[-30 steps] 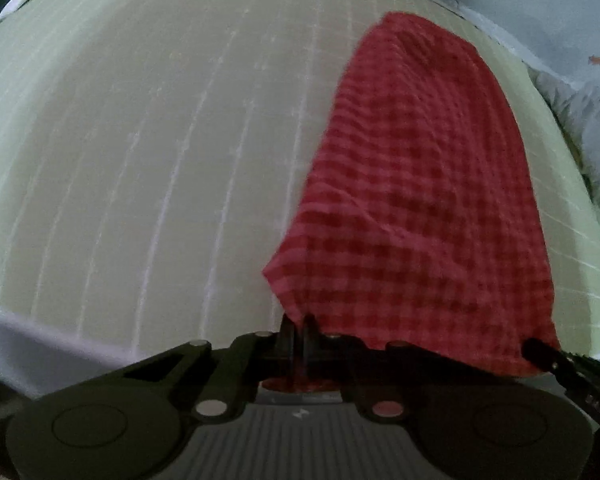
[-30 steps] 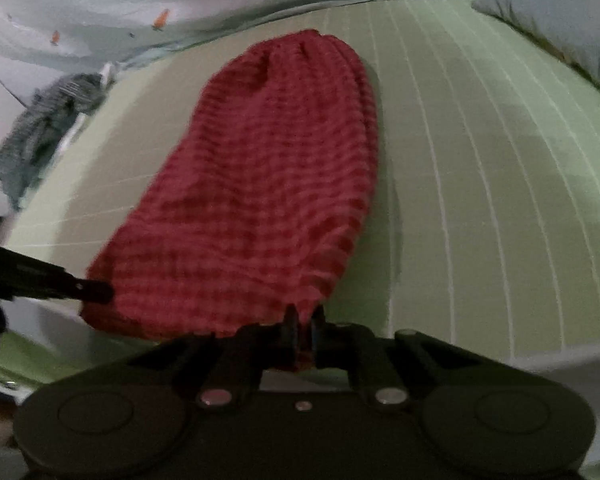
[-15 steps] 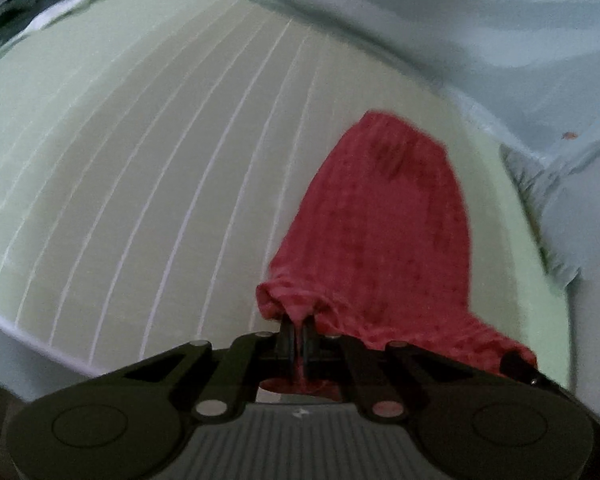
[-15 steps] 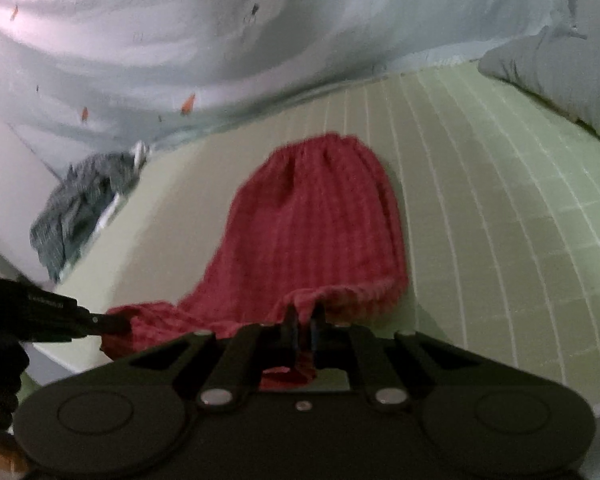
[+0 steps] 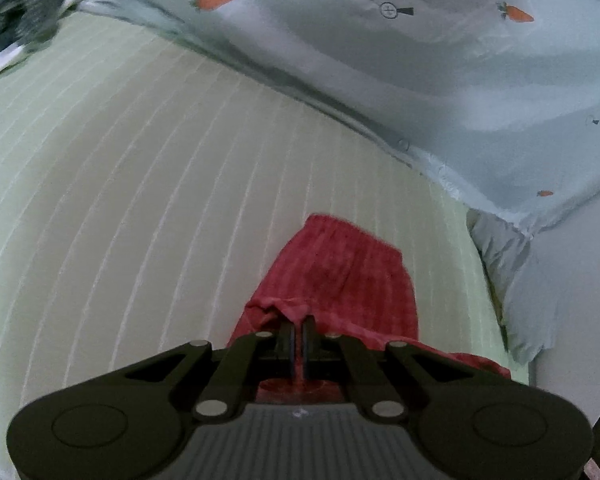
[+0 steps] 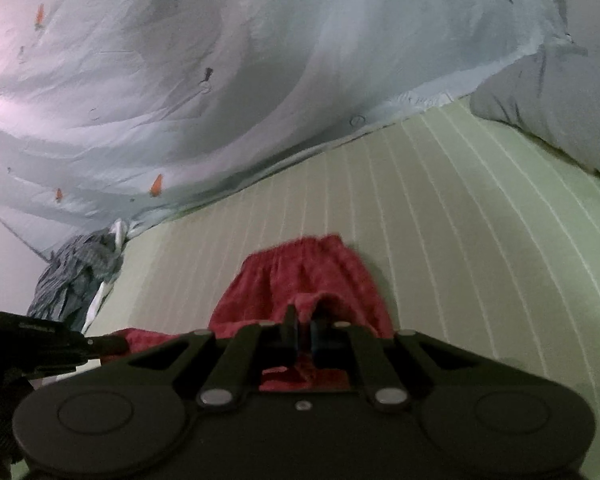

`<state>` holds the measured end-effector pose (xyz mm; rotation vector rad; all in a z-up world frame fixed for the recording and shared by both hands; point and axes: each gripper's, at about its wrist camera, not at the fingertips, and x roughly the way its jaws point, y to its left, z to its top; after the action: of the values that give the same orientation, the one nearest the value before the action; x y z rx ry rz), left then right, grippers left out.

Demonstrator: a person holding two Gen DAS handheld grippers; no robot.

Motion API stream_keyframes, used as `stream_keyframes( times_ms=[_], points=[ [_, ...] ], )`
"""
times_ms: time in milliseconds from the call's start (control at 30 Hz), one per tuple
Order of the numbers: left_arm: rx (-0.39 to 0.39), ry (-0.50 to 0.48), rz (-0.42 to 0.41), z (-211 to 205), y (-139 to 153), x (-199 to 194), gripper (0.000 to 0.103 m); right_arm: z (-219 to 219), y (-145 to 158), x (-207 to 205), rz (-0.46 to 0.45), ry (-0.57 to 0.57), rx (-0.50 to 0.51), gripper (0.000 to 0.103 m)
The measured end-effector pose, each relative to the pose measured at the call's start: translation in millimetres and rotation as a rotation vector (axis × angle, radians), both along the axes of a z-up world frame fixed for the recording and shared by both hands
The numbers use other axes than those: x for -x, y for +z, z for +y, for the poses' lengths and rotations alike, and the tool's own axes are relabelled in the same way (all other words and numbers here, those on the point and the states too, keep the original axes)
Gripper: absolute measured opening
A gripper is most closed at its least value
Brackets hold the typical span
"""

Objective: Fold clothes

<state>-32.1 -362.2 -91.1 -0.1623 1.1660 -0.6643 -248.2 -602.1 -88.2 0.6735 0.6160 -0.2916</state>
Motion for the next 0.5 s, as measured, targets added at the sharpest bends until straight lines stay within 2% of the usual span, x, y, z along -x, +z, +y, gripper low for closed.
stream_keyframes(
  times_ms=[167, 267, 300, 400, 433, 467, 500],
  points=[
    [-0.024, -0.002, 0.046, -35, -24, -49, 0.003, -32, -21, -53, 0.058, -0.043, 0.013, 0.008],
    [-0.054, 0.018, 0.063, -50, -41, -73, 0.007, -46, -40, -80, 0.117, -0.073, 0.022, 0.018],
    [-0.063, 0.023, 0.056, -54, -44, -78, 0.011, -50, -46, -87, 0.134, -0.084, 0.026, 0.027],
    [-0.075, 0.032, 0.0, -54, -44, -83, 0.038, -46, -47, -87, 0.129, -0.122, 0.093, 0.058],
    [-0.077, 0.044, -0.022, -52, -43, -82, 0.058, -43, -45, -85, 0.121, -0.135, 0.122, 0.061],
    [-0.079, 0.057, -0.044, -47, -41, -79, 0.072, -38, -42, -80, 0.117, -0.141, 0.152, 0.066],
    [-0.077, 0.069, -0.061, -40, -39, -76, 0.074, -32, -40, -74, 0.116, -0.142, 0.176, 0.07]
  ],
)
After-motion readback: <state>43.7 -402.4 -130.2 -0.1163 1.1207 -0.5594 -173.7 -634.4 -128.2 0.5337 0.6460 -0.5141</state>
